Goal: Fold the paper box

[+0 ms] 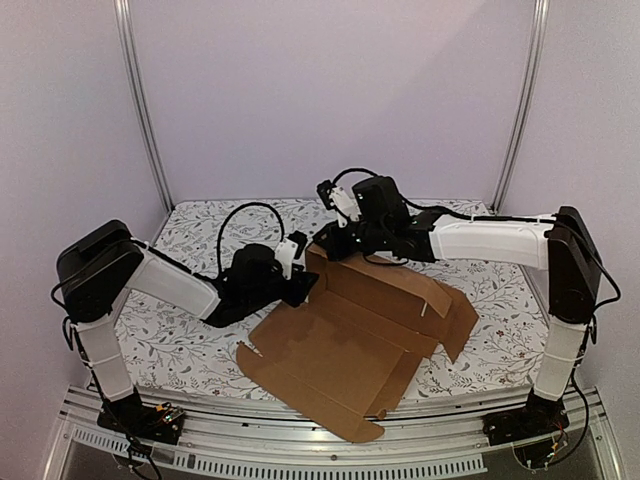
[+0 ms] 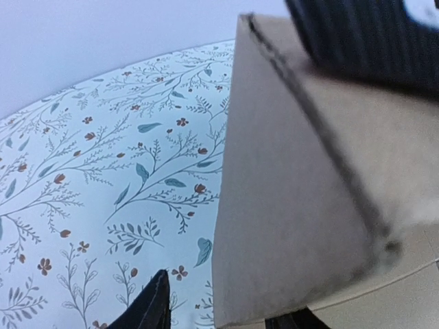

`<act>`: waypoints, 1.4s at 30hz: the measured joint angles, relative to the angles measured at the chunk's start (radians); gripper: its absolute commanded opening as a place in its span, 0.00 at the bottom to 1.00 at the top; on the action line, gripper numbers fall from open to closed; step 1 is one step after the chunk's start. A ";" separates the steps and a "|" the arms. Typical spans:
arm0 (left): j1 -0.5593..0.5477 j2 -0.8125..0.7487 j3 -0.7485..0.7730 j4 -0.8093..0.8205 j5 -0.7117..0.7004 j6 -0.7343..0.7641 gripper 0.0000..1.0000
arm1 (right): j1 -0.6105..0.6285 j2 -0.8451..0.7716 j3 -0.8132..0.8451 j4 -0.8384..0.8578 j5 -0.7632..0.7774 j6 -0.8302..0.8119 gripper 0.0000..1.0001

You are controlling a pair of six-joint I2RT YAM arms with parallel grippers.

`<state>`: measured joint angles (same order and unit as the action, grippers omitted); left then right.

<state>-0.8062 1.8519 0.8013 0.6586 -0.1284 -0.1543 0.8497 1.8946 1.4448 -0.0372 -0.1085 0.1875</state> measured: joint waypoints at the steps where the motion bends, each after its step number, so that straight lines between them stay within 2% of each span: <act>1: 0.003 0.000 0.000 0.021 0.008 -0.003 0.47 | 0.000 -0.002 -0.001 -0.001 0.000 0.000 0.00; 10: 0.010 0.053 -0.024 0.238 0.054 -0.020 0.46 | 0.000 -0.015 -0.019 0.002 -0.002 0.000 0.00; 17: 0.010 0.096 -0.020 0.287 0.068 -0.036 0.37 | 0.000 -0.023 -0.027 0.001 -0.002 0.000 0.00; 19: 0.010 0.099 -0.014 0.293 0.066 -0.041 0.32 | 0.000 -0.024 -0.030 0.002 -0.003 0.000 0.00; 23: 0.010 0.108 0.009 0.299 0.063 -0.037 0.07 | 0.000 -0.026 -0.031 0.002 -0.003 0.000 0.00; 26: 0.010 0.113 0.021 0.296 0.060 -0.026 0.00 | 0.000 -0.027 -0.031 0.001 -0.003 0.001 0.00; 36: -0.011 0.112 0.027 0.281 -0.003 0.040 0.02 | 0.000 -0.029 -0.031 -0.003 -0.003 0.008 0.00; 42: -0.026 0.111 0.027 0.276 -0.044 0.077 0.30 | 0.000 -0.029 -0.033 -0.002 -0.006 0.018 0.00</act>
<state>-0.8322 1.9629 0.8284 0.9348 -0.1722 -0.0769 0.8497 1.8652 1.4120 -0.0391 -0.1143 0.2054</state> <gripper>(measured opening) 0.184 0.003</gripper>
